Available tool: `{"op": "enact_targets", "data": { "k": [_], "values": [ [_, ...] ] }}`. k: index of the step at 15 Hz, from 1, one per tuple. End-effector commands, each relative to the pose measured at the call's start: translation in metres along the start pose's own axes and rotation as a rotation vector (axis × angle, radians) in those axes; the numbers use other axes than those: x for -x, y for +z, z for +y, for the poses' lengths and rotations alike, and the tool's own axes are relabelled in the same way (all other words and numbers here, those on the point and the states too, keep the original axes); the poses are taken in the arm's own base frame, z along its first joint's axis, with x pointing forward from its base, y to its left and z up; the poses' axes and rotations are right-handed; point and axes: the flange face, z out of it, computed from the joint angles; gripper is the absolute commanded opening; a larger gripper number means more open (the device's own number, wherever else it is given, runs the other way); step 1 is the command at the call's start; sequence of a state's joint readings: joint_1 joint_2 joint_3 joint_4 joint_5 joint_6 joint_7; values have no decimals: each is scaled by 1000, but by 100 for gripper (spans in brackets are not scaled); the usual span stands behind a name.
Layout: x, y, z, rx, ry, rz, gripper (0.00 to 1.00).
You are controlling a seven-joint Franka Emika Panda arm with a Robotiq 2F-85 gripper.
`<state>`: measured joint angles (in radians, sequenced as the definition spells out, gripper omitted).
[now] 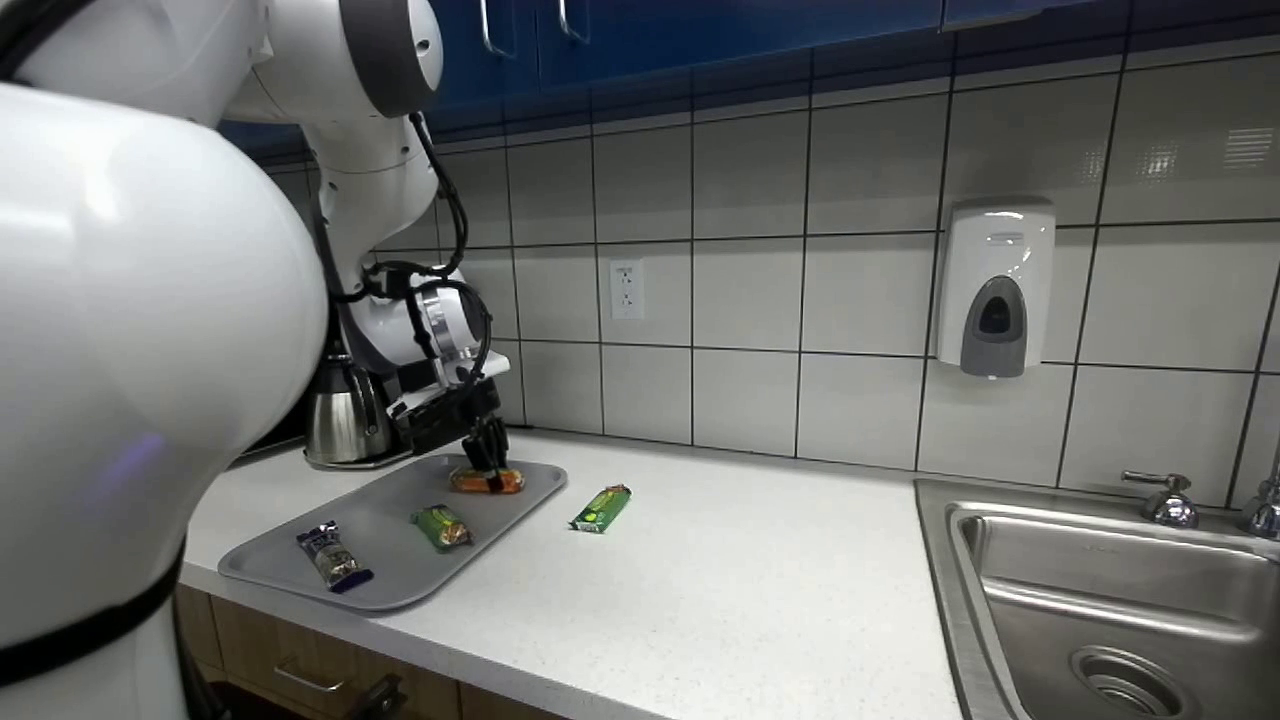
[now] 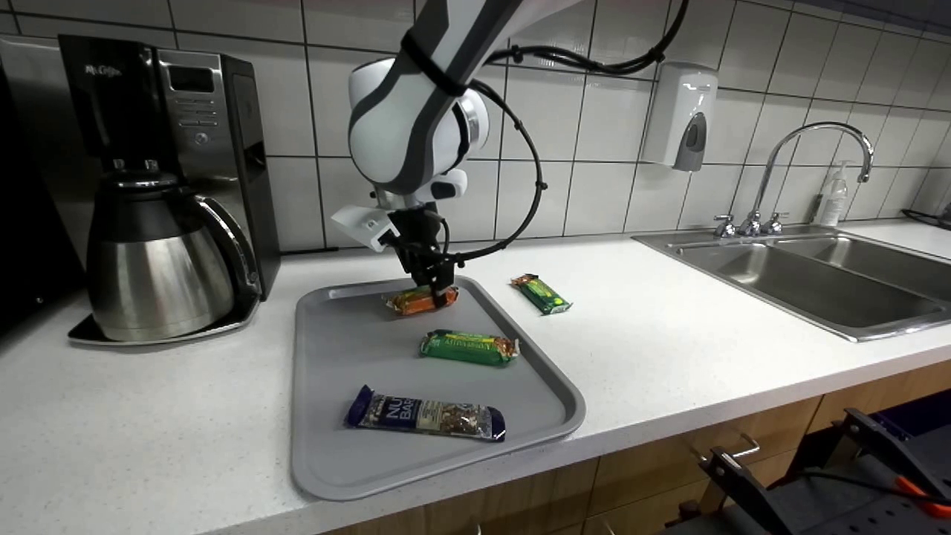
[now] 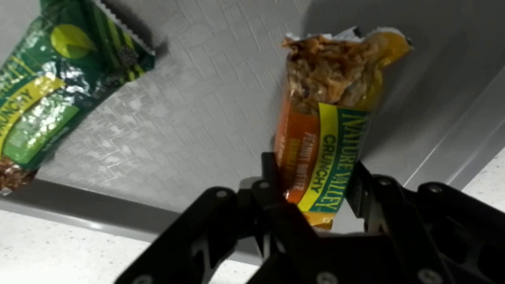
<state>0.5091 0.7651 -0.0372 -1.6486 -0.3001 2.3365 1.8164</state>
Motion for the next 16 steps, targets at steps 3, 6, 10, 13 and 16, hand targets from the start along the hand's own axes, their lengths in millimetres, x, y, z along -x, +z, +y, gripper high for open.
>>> {"op": "enact_targets", "data": {
  "k": [3,6,10,13,16],
  "values": [
    [-12,-17,-6,-15,57,1,18],
    [-22,-20,-7,-25,68,6,18],
    [-42,-21,-9,-38,85,13,18],
    [-61,-22,-8,-47,111,19,18],
    [-84,-26,-7,-64,144,30,18]
  ]
}}
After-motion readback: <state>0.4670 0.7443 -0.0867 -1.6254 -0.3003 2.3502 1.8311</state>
